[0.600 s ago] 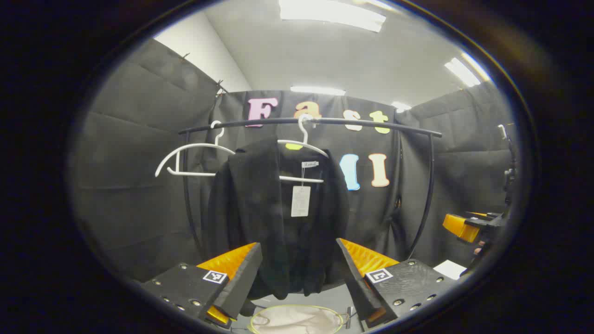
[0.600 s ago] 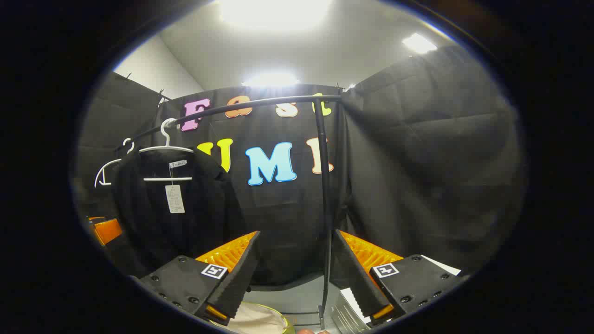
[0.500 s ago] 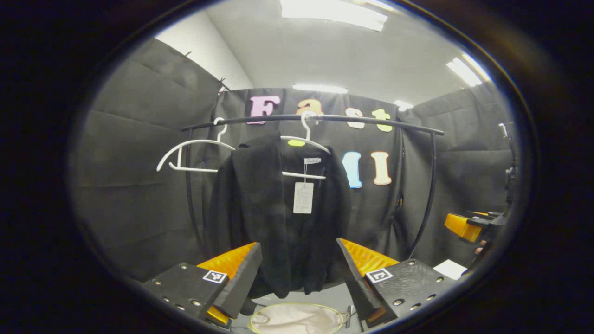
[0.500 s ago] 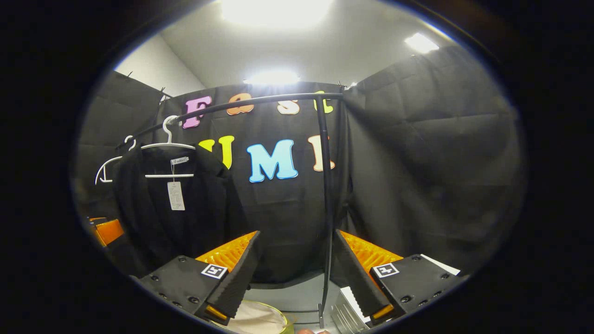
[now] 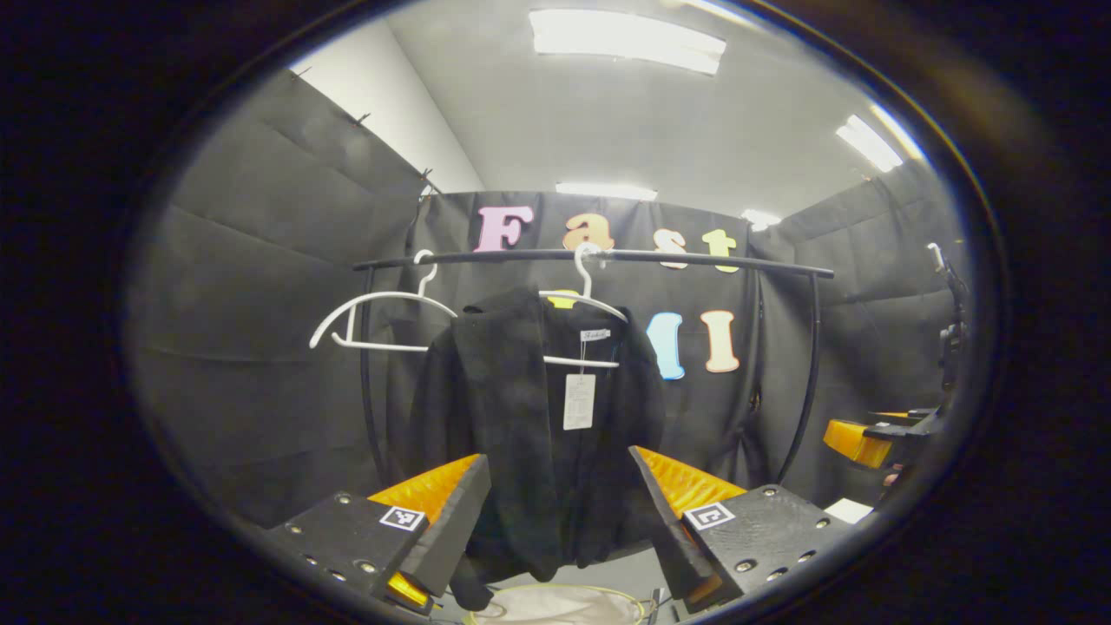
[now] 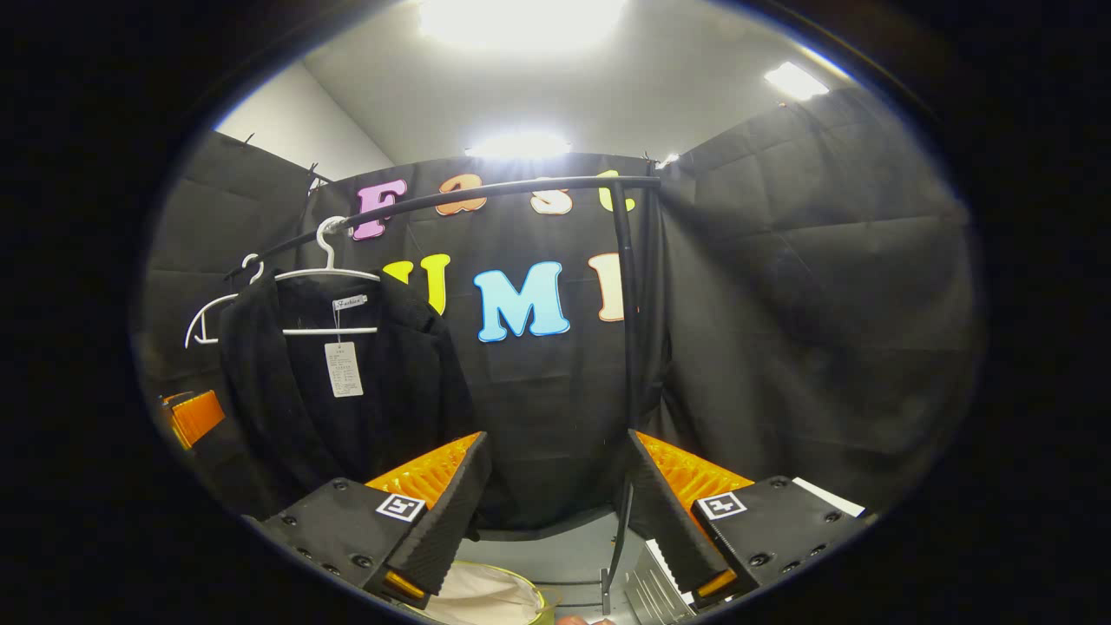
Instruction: Grasp the clothes on the hanger with both hands and then place them into the laundry hamper below.
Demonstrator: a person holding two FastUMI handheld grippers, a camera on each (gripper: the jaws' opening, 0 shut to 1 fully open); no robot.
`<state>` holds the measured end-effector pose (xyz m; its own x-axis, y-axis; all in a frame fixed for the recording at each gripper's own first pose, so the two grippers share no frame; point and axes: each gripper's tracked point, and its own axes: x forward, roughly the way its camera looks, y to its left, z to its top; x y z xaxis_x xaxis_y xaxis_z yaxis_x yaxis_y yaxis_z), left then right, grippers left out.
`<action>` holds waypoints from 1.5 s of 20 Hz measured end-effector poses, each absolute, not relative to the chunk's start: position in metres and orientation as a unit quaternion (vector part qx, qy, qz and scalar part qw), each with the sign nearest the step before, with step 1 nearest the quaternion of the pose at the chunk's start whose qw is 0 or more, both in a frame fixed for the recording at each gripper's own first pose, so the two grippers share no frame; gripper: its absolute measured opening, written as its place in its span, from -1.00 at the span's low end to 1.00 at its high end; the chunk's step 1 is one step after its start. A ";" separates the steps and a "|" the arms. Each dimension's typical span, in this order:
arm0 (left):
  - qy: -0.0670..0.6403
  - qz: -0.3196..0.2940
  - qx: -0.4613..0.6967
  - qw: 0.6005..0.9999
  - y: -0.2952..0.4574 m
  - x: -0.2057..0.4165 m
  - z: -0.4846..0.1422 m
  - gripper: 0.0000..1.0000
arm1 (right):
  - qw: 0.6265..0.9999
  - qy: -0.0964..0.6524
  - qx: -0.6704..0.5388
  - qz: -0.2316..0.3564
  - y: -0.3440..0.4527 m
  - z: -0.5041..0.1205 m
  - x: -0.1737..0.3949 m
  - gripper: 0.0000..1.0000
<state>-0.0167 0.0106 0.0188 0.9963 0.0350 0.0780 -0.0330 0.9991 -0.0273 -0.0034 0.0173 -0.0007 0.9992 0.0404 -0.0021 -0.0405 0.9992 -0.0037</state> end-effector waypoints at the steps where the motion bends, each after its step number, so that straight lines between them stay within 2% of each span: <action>1: -0.036 0.019 -0.020 0.999 0.012 -0.017 0.016 0.83 | 1.000 0.001 0.000 0.021 0.018 -0.001 -0.005 0.95; 2: -0.033 0.020 -0.026 0.999 0.013 -0.018 0.014 0.83 | 1.000 0.001 0.000 0.023 0.019 -0.001 -0.006 0.95; 3: -0.029 0.021 -0.031 0.999 0.015 -0.020 0.011 0.83 | 1.000 0.002 -0.001 0.024 0.021 -0.001 -0.006 0.86; 6: -0.024 0.026 -0.034 0.999 0.019 -0.019 0.010 0.84 | 1.000 0.002 -0.006 0.029 0.024 0.001 -0.005 0.86; 7: -0.023 0.029 -0.034 0.999 0.020 -0.018 0.010 0.84 | 1.000 0.002 -0.005 0.029 0.025 0.002 -0.003 0.95; 8: -0.022 0.032 -0.034 0.999 0.021 -0.017 0.009 0.84 | 1.000 0.002 -0.002 0.029 0.025 0.003 -0.002 0.86; 9: -0.023 0.035 -0.037 0.998 0.023 -0.017 0.009 0.84 | 1.000 0.004 0.002 0.031 0.026 0.002 -0.003 0.95; 10: -0.024 0.038 -0.041 0.998 0.024 -0.017 0.010 0.84 | 0.999 0.006 0.007 0.035 0.028 0.002 -0.002 0.86; 16: -0.017 0.050 -0.046 0.998 0.027 -0.015 0.011 0.84 | 0.999 0.018 0.014 0.043 0.030 0.000 0.006 0.86; 17: -0.018 0.046 -0.046 0.998 0.027 -0.014 0.012 0.84 | 0.999 0.018 0.013 0.041 0.031 0.001 0.007 0.96; 19: -0.012 0.042 -0.038 0.998 0.029 -0.011 0.012 0.83 | 0.999 0.022 0.011 0.044 0.038 0.001 0.009 0.96; 20: -0.012 0.043 -0.036 0.998 0.031 -0.009 0.013 0.84 | 0.998 0.024 0.010 0.049 0.043 0.001 0.009 0.86; 23: -0.004 0.058 -0.052 0.997 0.037 -0.002 0.011 0.84 | 0.997 0.024 0.004 0.071 0.057 0.006 0.011 0.86; 24: 0.001 0.064 -0.059 0.996 0.040 0.001 0.011 0.84 | 0.997 0.026 0.003 0.076 0.060 0.005 0.013 0.96; 28: 0.001 0.096 -0.083 0.992 0.054 0.011 0.021 0.84 | 0.992 0.044 0.023 0.118 0.088 -0.001 0.038 0.96; 29: -0.001 0.107 -0.085 0.991 0.058 0.013 0.026 0.84 | 0.990 0.048 0.028 0.130 0.096 -0.004 0.046 0.96; 30: 0.002 0.119 -0.086 0.989 0.062 0.015 0.030 0.84 | 0.988 0.050 0.026 0.143 0.104 -0.004 0.055 0.87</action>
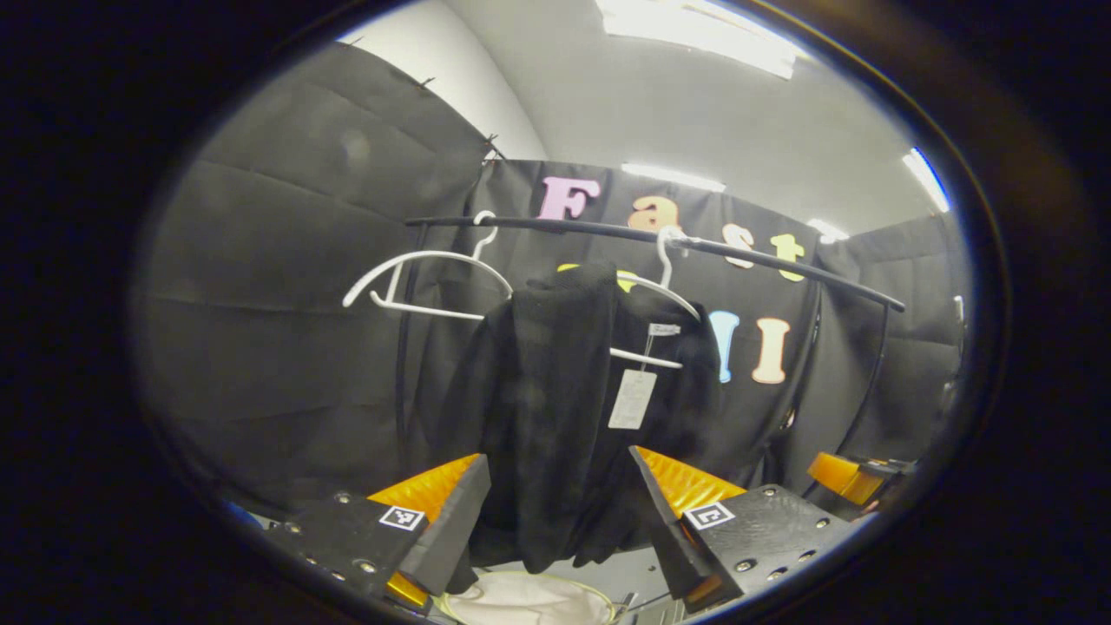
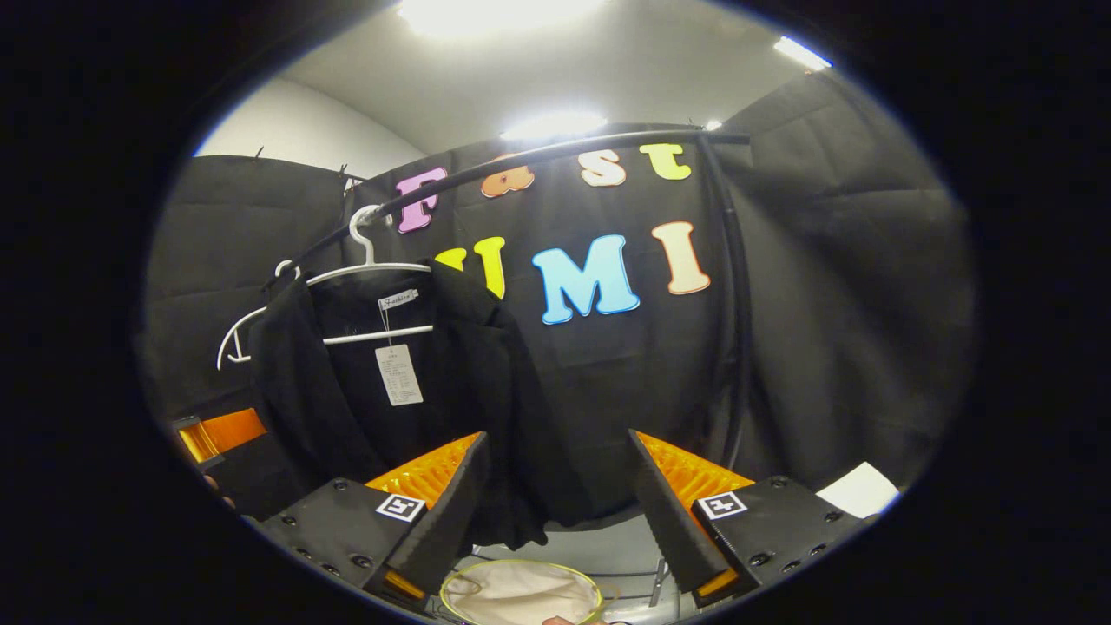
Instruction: Grasp the clothes on the hanger with both hands and then place them into the laundry hamper below.
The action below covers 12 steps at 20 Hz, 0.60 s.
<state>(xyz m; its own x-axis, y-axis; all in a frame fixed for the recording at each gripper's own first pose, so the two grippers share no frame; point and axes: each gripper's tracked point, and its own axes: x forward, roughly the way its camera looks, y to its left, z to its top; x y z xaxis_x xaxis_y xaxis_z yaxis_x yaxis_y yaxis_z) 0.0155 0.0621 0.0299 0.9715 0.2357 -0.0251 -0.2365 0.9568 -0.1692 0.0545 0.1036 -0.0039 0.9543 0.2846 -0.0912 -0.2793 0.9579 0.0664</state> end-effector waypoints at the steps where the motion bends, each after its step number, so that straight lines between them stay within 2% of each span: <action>1: 0.008 0.133 -0.086 0.987 0.066 0.020 0.030 0.84 | 0.986 0.050 0.023 0.156 0.111 -0.003 0.064 0.96; 2: 0.011 0.144 -0.086 0.986 0.069 0.023 0.032 0.83 | 0.984 0.045 0.022 0.170 0.121 0.002 0.072 0.87; 4: 0.016 0.152 -0.092 0.984 0.070 0.035 0.035 0.82 | 0.980 0.038 0.033 0.194 0.139 0.014 0.088 0.87; 5: 0.022 0.153 -0.096 0.983 0.069 0.042 0.033 0.83 | 0.976 0.040 0.045 0.208 0.150 0.018 0.095 0.96; 6: 0.026 0.154 -0.098 0.983 0.069 0.048 0.035 0.84 | 0.972 0.042 0.054 0.223 0.161 0.022 0.102 0.87; 7: 0.028 0.157 -0.096 0.983 0.069 0.056 0.036 0.84 | 0.970 0.043 0.058 0.234 0.172 0.025 0.110 0.96; 8: 0.031 0.163 -0.091 0.982 0.070 0.060 0.036 0.84 | 0.967 0.046 0.058 0.242 0.178 0.026 0.117 0.86; 9: 0.033 0.168 -0.087 0.981 0.071 0.064 0.037 0.83 | 0.965 0.050 0.055 0.253 0.187 0.024 0.126 0.96; 11: 0.031 0.180 -0.085 0.979 0.071 0.069 0.041 0.83 | 0.958 0.068 0.046 0.276 0.206 0.016 0.137 0.95; 12: 0.028 0.187 -0.087 0.978 0.071 0.072 0.043 0.83 | 0.955 0.074 0.043 0.284 0.212 0.013 0.143 0.86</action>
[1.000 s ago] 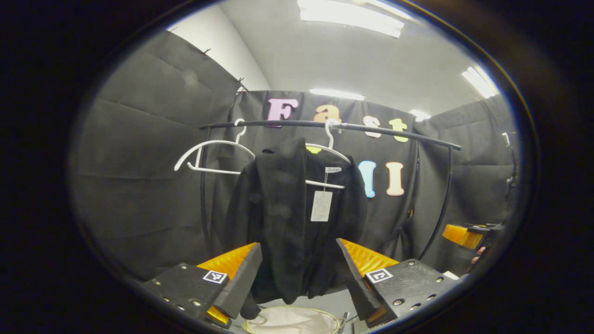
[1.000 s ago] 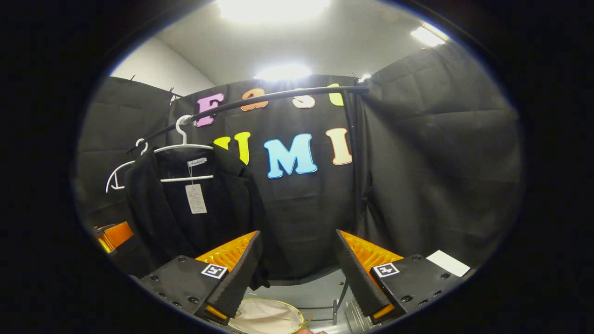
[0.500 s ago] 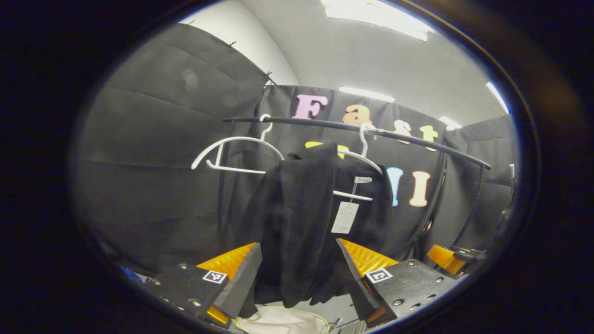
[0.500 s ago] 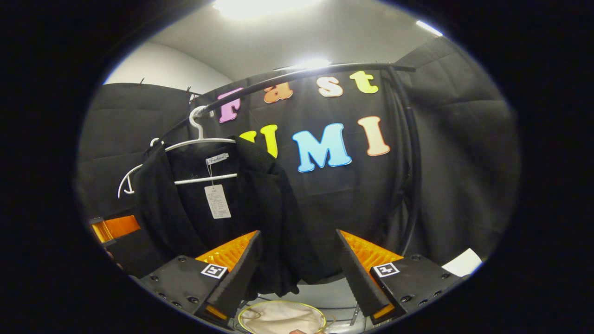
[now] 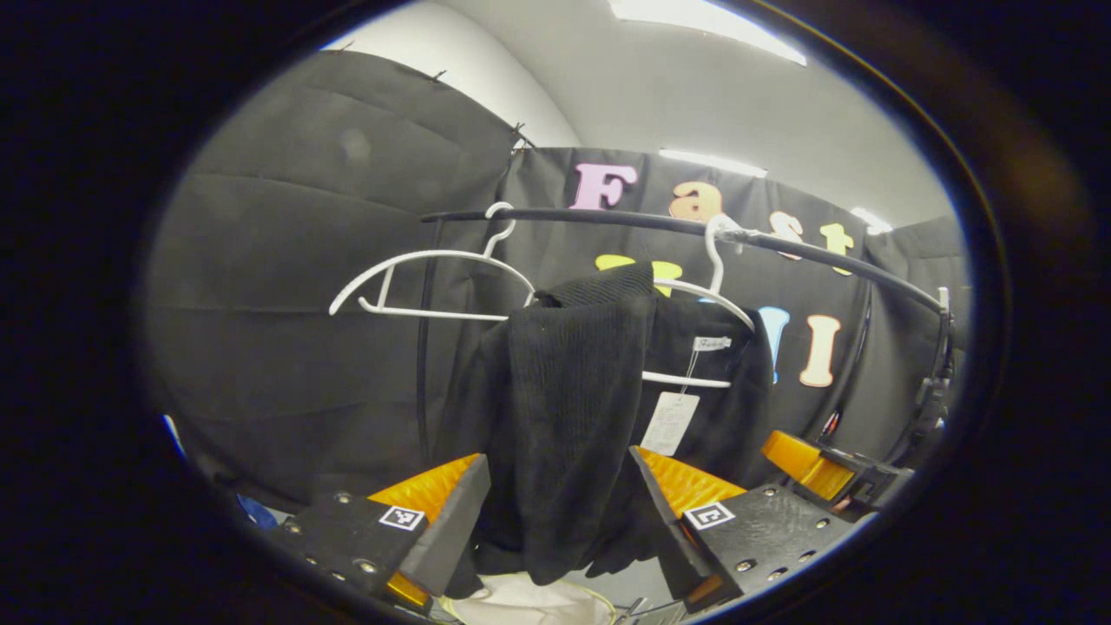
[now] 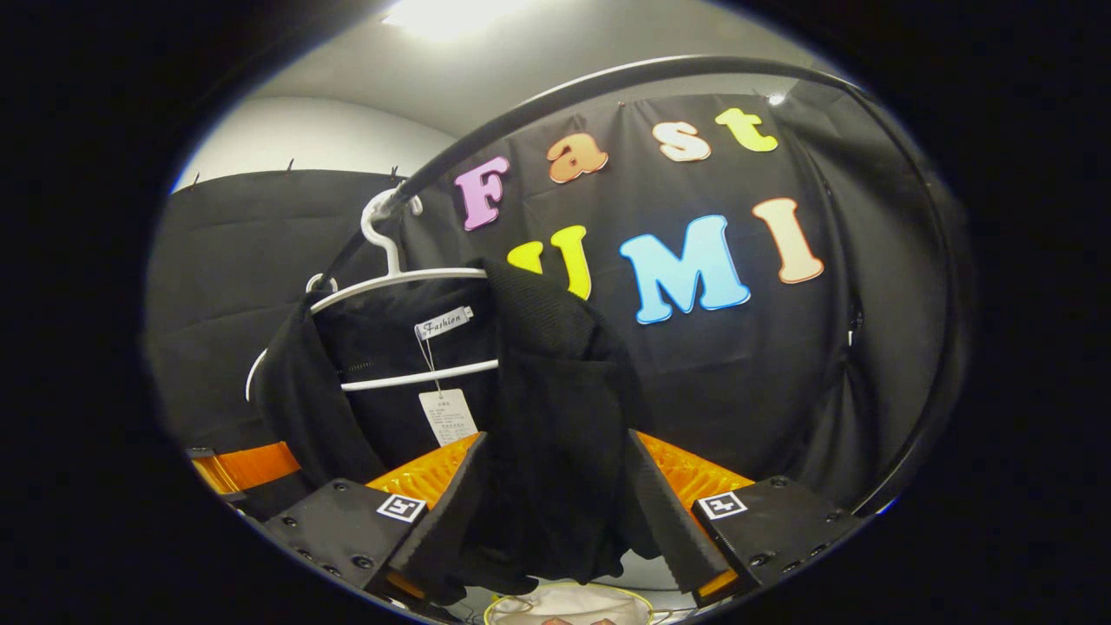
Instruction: Grasp the clothes on the hanger with both hands and then place them into the laundry hamper below.
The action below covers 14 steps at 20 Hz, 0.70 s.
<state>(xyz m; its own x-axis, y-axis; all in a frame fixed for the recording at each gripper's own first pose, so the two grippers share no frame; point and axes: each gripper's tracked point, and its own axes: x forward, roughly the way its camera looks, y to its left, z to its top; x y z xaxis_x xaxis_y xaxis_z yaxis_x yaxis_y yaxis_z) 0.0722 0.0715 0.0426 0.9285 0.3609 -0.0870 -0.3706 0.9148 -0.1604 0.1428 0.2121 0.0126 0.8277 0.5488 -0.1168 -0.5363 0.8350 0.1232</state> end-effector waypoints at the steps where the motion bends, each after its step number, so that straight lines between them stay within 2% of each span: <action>1: 0.026 0.193 -0.089 0.977 0.071 0.076 0.043 0.83 | 0.953 0.076 0.039 0.291 0.215 0.012 0.146 0.95; 12: 0.033 0.254 -0.076 0.964 0.058 0.125 0.028 0.83 | 0.948 0.079 0.009 0.308 0.240 -0.010 0.200 0.95; 13: 0.033 0.260 -0.072 0.962 0.059 0.128 0.028 0.83 | 0.947 0.080 0.011 0.311 0.243 -0.011 0.202 0.86; 14: 0.032 0.266 -0.065 0.961 0.060 0.132 0.030 0.83 | 0.946 0.083 0.016 0.312 0.246 -0.013 0.205 0.96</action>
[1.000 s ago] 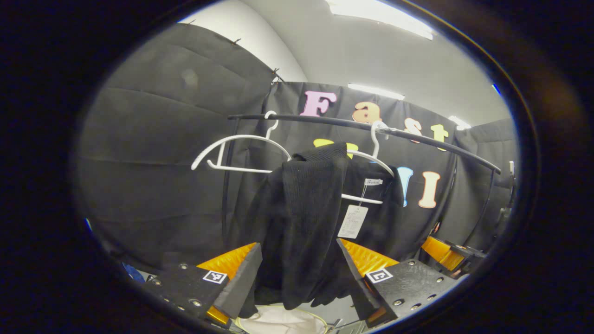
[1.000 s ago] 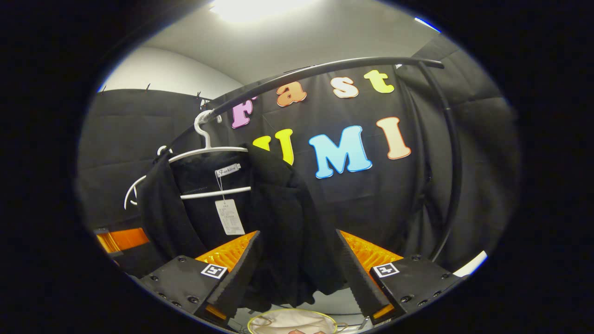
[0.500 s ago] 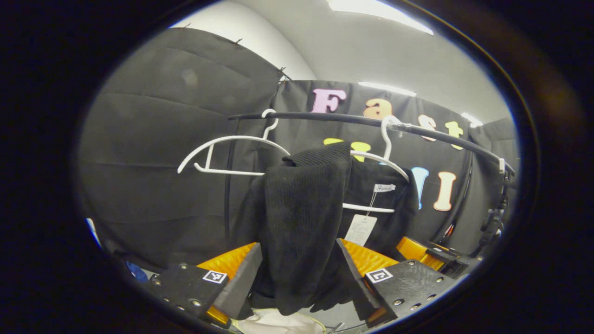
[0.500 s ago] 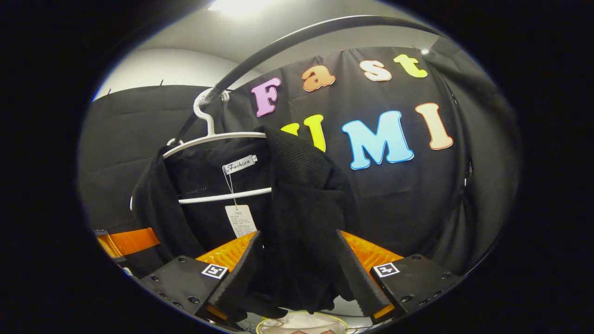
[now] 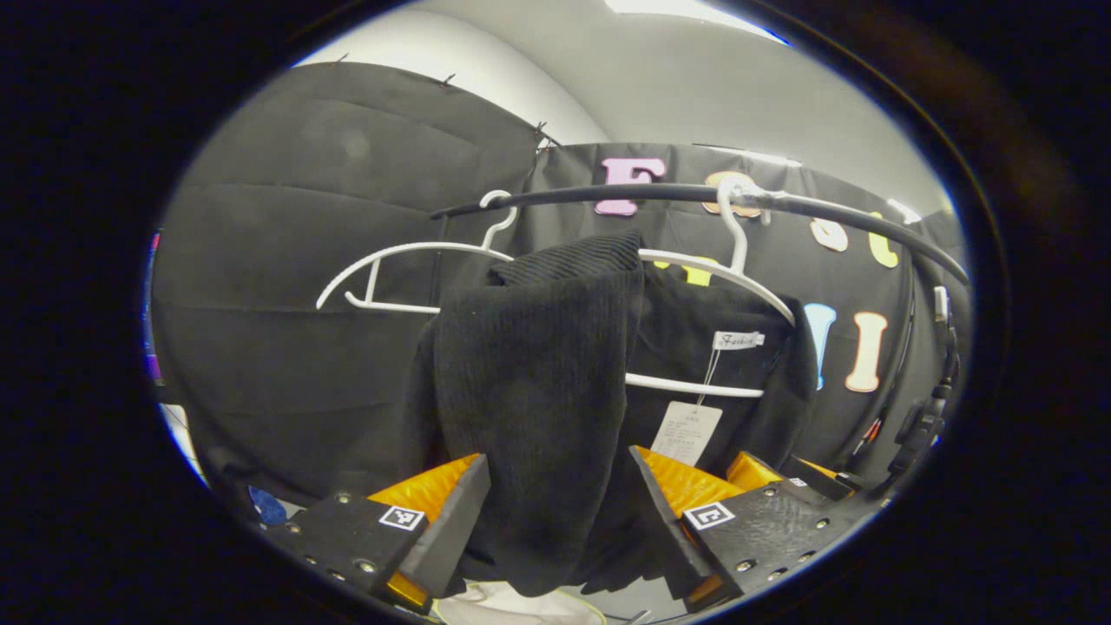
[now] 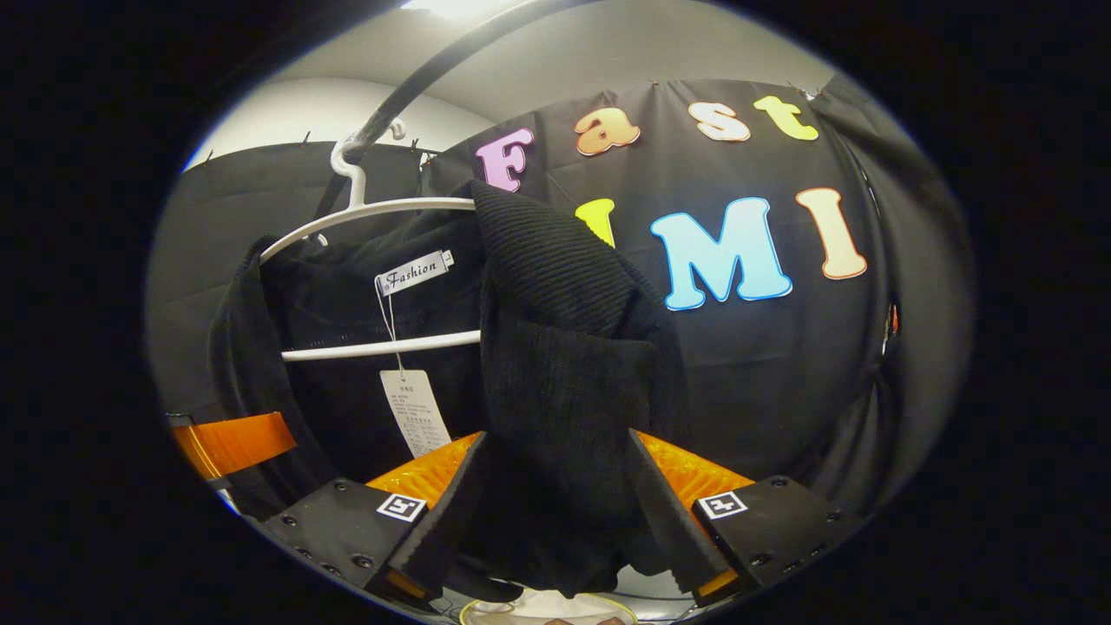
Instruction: Grasp the clothes on the hanger with both hands and then place them into the laundry hamper below.
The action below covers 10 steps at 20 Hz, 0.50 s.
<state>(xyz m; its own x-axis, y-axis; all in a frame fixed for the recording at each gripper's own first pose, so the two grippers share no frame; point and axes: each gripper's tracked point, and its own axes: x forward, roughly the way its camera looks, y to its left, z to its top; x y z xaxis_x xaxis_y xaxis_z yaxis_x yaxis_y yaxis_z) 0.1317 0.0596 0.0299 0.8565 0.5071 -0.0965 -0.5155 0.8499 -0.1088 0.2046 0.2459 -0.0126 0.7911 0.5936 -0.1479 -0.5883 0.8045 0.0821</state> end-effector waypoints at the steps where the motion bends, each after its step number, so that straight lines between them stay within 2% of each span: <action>1: 0.031 0.272 -0.059 0.960 0.061 0.136 0.031 0.83 | 0.946 0.089 0.022 0.312 0.248 -0.015 0.208 1.00; 10: 0.039 0.319 -0.032 0.946 0.076 0.155 0.028 0.83 | 0.943 0.105 0.049 0.311 0.257 -0.018 0.231 0.95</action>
<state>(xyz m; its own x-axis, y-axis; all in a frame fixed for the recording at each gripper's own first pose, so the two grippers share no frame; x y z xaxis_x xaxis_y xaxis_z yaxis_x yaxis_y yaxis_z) 0.1549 0.0761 0.0280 0.7931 0.6019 -0.0936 -0.6069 0.7940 -0.0361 0.2314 0.2572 -0.0181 0.7846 0.5968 -0.1679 -0.5762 0.8019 0.1578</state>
